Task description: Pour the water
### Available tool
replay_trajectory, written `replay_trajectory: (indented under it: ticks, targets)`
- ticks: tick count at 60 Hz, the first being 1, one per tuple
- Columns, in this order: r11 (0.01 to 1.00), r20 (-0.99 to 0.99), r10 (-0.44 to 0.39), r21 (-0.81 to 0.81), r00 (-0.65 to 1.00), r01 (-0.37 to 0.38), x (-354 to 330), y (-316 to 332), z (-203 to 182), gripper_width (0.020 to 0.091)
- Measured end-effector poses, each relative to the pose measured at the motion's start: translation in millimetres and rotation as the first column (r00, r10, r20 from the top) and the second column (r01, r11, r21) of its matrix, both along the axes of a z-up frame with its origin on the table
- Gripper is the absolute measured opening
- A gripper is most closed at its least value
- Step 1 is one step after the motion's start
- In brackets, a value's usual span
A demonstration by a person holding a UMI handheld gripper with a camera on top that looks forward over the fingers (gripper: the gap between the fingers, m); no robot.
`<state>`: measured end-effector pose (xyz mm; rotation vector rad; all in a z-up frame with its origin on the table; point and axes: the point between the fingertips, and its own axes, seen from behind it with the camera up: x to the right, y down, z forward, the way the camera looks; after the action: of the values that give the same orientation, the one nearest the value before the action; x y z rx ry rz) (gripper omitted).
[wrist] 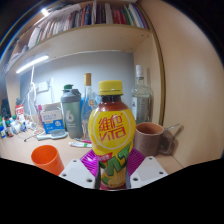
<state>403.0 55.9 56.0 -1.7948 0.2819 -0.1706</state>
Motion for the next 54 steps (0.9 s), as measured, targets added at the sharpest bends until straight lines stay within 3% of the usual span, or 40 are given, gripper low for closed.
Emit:
replay_trajectory:
  ticks: [5,14,20,21,35,54]
  targets:
    - [1.0,-0.022,-0.01,-0.008,1.0,0.01,1.4,1.1,-0.8,0.0368]
    - [0.997,-0.052,-0.008,-0.082,0.999,0.003,-0.8,-4.5,-7.2,0.0549]
    - [0.992,-0.066,-0.031,-0.121,0.997,0.023,-2.2,-23.7,-4.4,0.0827]
    - [0.993,-0.056,-0.034,-0.118,0.998,0.027,-2.6,-27.2,-2.0,0.0848]
    - [0.982,-0.029,-0.038,-0.186,0.999,0.032,-46.8,-115.4,15.2,0.0834]
    - [0.982,-0.033,-0.044,-0.187,0.999,0.037,-145.4,-274.4,97.8,0.0834]
